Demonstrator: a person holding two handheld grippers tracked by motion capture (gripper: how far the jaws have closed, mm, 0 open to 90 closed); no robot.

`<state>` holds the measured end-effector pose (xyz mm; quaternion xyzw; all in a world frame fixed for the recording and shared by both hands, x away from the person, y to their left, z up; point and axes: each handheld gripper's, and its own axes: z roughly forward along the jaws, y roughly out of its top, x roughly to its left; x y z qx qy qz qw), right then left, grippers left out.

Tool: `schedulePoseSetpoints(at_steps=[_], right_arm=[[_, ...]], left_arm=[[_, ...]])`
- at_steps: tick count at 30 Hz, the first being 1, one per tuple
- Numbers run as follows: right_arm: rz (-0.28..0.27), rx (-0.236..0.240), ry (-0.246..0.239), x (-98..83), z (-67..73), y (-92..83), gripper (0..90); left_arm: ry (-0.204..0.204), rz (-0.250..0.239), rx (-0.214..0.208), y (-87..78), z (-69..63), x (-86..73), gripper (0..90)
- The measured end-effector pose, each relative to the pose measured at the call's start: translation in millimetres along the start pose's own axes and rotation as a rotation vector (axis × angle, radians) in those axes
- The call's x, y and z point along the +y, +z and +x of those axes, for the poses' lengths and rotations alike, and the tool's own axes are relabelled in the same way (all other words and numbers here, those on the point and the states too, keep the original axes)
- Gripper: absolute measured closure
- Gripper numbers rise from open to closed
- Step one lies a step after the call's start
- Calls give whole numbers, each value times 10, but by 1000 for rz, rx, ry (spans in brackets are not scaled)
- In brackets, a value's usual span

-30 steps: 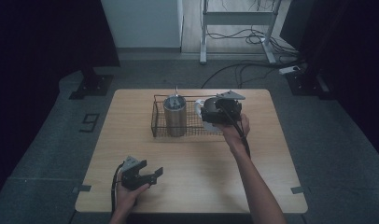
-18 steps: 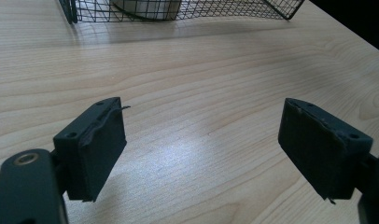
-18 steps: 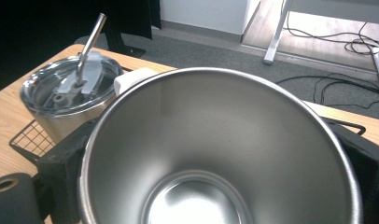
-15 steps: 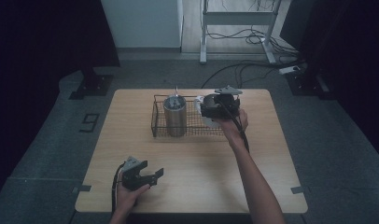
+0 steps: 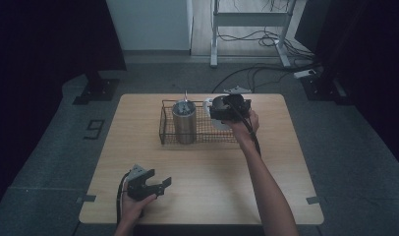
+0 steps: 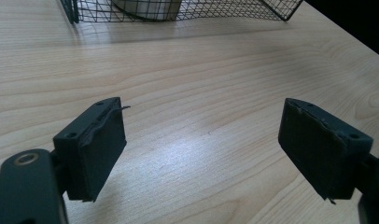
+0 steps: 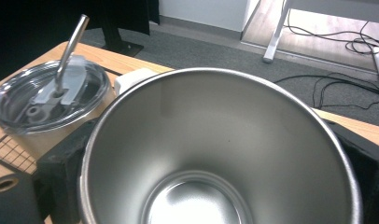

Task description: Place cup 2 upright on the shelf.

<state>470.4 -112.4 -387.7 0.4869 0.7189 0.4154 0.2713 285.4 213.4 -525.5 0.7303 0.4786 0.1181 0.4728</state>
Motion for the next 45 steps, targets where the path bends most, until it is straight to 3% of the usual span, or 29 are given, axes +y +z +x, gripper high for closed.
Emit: schedulePoseSetpoints(at_steps=[26, 45], right_arm=[[33, -21, 14, 19, -147, 387, 58], [95, -56, 21, -209, -214, 679, 57]], left_arm=[[5, 1, 1, -17, -4, 9, 152], [17, 4, -12, -22, -50, 18, 151]])
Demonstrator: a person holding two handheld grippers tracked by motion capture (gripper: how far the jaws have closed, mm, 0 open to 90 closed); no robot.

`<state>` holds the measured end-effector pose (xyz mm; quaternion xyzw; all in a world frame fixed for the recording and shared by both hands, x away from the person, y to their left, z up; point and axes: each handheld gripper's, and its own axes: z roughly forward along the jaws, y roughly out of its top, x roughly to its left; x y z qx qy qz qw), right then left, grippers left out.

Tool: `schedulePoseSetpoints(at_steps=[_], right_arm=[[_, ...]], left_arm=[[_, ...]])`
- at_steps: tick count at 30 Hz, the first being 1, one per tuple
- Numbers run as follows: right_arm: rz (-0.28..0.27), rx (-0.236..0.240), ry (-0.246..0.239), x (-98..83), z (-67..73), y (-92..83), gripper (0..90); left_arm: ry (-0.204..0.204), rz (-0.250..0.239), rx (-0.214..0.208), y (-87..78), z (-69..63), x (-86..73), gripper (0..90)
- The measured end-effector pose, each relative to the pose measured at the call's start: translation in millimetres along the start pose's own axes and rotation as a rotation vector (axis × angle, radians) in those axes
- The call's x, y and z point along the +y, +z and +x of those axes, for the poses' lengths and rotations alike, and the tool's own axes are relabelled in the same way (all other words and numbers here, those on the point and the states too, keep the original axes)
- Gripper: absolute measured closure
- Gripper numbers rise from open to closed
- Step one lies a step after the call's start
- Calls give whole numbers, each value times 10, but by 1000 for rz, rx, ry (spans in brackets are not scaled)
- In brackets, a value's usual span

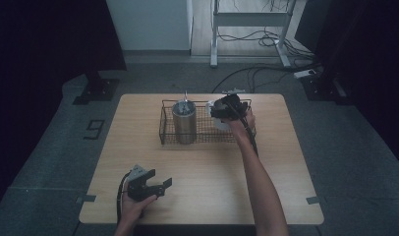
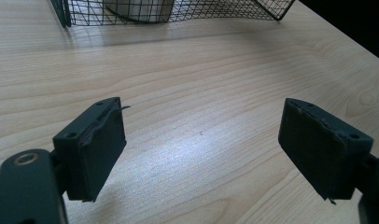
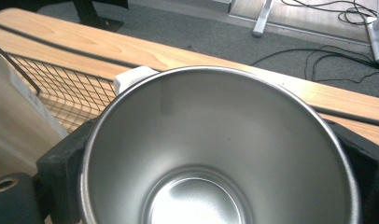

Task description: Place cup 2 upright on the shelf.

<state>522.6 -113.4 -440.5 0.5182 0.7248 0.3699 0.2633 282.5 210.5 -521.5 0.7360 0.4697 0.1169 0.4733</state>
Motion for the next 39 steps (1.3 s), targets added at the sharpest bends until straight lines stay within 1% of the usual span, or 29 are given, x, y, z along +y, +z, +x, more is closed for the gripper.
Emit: schedulePoseSetpoints(at_steps=[6, 14, 20, 24, 28, 31, 39], right_arm=[[12, -5, 0, -63, -5, 70, 57], [43, -11, -5, -143, 0, 159, 57], [57, -8, -10, -183, -2, 188, 57], [69, -7, -4, -228, 0, 214, 57], [80, -10, -10, -262, 1, 238, 57], [87, -11, -11, -281, -4, 253, 57], [103, -16, -16, -313, -9, 267, 57]], left_arm=[[0, 7, 1, 12, 3, -9, 152], [10, 20, -5, 26, -10, -13, 152], [10, 22, -4, 35, -9, -19, 152], [14, 30, -6, 48, -20, -24, 152], [18, 43, -7, 66, -28, -29, 152], [16, 48, -1, 73, -28, -33, 152], [16, 56, -2, 89, -33, -40, 152]])
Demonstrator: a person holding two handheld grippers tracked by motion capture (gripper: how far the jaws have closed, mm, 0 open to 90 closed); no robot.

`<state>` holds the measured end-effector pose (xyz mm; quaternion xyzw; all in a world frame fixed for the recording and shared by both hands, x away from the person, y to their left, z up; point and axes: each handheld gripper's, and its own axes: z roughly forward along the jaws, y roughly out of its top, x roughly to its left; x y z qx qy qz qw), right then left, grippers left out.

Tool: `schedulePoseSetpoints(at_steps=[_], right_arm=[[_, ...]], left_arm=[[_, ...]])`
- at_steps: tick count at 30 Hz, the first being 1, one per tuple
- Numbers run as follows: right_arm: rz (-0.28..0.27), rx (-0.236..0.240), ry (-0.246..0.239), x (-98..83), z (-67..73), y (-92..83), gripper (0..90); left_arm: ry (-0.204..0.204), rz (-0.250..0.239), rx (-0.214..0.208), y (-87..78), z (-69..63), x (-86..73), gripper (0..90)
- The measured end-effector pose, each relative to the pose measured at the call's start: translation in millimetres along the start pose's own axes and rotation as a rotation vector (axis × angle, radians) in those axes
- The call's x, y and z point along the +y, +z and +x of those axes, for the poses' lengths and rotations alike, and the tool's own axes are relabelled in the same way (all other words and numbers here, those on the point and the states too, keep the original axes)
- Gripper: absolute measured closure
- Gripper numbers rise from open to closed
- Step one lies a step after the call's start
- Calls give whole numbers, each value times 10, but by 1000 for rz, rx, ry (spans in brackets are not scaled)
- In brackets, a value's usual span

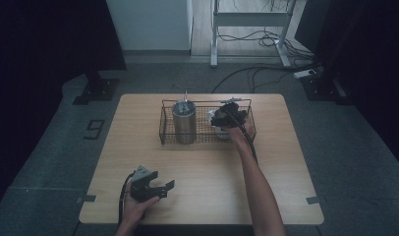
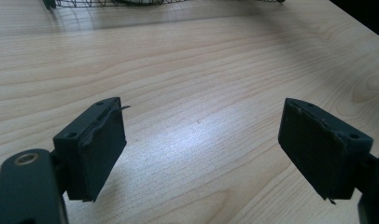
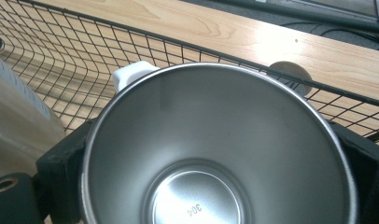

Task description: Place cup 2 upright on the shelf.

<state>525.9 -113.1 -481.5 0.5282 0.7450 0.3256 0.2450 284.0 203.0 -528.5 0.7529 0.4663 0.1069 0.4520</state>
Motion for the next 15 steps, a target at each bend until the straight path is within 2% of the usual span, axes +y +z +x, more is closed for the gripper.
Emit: schedulePoseSetpoints(at_steps=[5, 9, 13, 15], right_arm=[[27, 0, -19, -6, 9, -20, 54], [70, -18, -50, -26, 30, -68, 45], [87, -5, -36, -61, -12, -103, 17], [58, 7, -24, -68, -33, -145, 2]], left_arm=[[4, 9, -4, 13, -12, -4, 152], [5, 10, -5, 14, -15, -3, 152], [5, 9, -5, 14, -19, -3, 152], [5, 8, -5, 16, -21, -4, 152]])
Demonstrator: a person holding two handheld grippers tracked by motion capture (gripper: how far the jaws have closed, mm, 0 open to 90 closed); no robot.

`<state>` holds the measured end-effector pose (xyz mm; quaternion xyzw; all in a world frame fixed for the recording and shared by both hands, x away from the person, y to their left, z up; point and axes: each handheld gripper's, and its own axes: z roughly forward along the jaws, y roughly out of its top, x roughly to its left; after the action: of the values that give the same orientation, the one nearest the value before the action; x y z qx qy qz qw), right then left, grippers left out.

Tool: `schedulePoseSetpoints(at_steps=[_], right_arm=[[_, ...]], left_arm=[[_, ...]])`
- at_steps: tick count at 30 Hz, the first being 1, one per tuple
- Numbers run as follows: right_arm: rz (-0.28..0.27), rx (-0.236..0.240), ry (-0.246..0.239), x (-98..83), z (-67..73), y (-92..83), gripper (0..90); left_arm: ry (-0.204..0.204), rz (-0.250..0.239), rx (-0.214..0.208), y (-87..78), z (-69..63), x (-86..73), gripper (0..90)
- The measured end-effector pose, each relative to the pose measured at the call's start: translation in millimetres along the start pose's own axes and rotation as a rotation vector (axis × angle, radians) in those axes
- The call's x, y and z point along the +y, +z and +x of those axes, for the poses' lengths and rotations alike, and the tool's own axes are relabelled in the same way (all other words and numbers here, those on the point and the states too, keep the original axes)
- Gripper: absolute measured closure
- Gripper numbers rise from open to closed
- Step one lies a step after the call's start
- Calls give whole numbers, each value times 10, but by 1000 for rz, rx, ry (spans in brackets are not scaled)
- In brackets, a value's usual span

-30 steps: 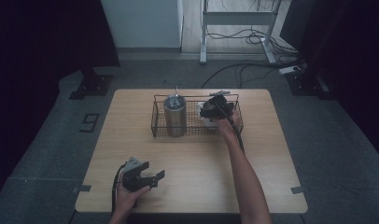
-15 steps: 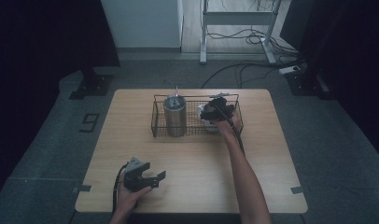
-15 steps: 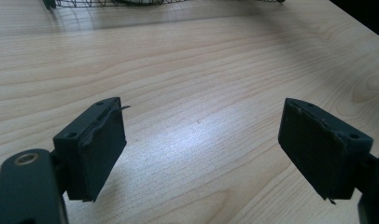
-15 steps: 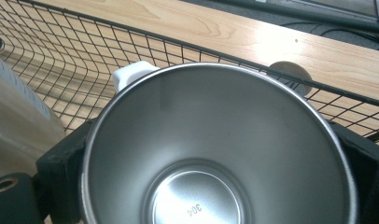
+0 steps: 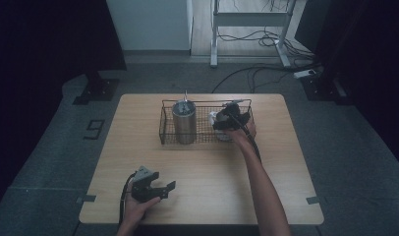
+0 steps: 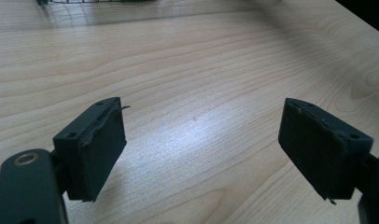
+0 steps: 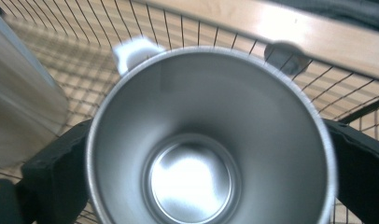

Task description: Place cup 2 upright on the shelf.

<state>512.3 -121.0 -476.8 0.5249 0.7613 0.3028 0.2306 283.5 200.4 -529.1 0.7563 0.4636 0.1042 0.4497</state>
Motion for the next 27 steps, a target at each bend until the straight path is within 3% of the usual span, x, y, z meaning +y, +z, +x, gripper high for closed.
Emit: schedulePoseSetpoints(at_steps=[4, 11, 27], right_arm=[[-93, 41, 29, -10, -43, -119, 2], [-151, 62, 31, -24, -55, -291, 14], [-186, 76, 42, -103, -132, -441, 33]], left_arm=[[0, 4, 3, 13, -2, -5, 151], [-1, 3, 7, 10, 3, -5, 152], [0, 8, 7, 20, 2, -10, 152]])
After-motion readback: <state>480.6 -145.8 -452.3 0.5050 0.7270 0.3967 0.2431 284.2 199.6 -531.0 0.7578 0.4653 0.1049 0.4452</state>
